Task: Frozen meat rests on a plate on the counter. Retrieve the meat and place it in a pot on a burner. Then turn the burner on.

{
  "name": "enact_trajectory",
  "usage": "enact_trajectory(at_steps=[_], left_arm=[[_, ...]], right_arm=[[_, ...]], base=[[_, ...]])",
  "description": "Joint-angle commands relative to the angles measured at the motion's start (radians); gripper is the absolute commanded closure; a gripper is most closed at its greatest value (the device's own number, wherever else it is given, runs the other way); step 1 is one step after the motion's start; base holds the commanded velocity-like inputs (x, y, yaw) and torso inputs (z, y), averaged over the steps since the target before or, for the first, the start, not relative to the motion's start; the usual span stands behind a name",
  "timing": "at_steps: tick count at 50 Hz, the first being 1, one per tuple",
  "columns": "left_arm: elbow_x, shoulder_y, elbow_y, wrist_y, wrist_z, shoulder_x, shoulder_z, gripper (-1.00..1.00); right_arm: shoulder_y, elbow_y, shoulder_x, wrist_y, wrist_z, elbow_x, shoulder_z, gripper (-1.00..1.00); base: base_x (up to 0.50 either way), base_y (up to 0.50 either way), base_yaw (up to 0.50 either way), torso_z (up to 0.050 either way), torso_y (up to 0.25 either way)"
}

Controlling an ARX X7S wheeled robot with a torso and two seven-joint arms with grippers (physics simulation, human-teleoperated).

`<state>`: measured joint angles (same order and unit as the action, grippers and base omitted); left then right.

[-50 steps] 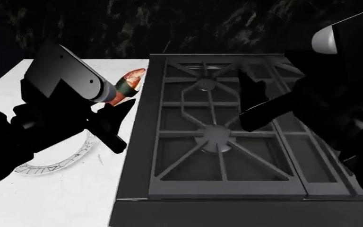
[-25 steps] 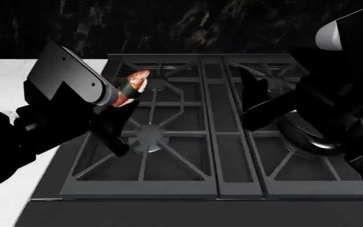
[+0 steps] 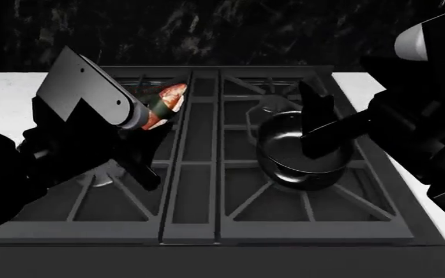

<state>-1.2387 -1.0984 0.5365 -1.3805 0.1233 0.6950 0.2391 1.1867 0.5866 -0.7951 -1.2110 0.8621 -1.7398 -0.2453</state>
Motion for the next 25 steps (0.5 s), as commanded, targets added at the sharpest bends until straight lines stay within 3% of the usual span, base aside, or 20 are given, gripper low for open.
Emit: enact_trajectory(at_steps=[1,11,25], left_arm=[[-0.012,-0.010,-0.002,0.008,0.009,0.003,0.007,1.00],[-0.010,-0.009,-0.005,0.022,0.005,0.008,0.019,1.00],[0.008,-0.035,-0.057,0.057,-0.035,-0.017,0.046,1.00]], right_arm=[[0.002,-0.001,-0.002,0.007,-0.008,0.007,-0.005,-1.00],[0.006,0.003,-0.001,0.010,-0.019,0.017,-0.014,-1.00],[0.003,0.007,-0.002,0.021,-0.025,0.028,-0.022,-1.00]], base=[[0.00,-0.50,0.00,0.000,0.000],[0.00,-0.47,0.00,0.000,0.000],[0.00,0.00,0.00,0.000,0.000]])
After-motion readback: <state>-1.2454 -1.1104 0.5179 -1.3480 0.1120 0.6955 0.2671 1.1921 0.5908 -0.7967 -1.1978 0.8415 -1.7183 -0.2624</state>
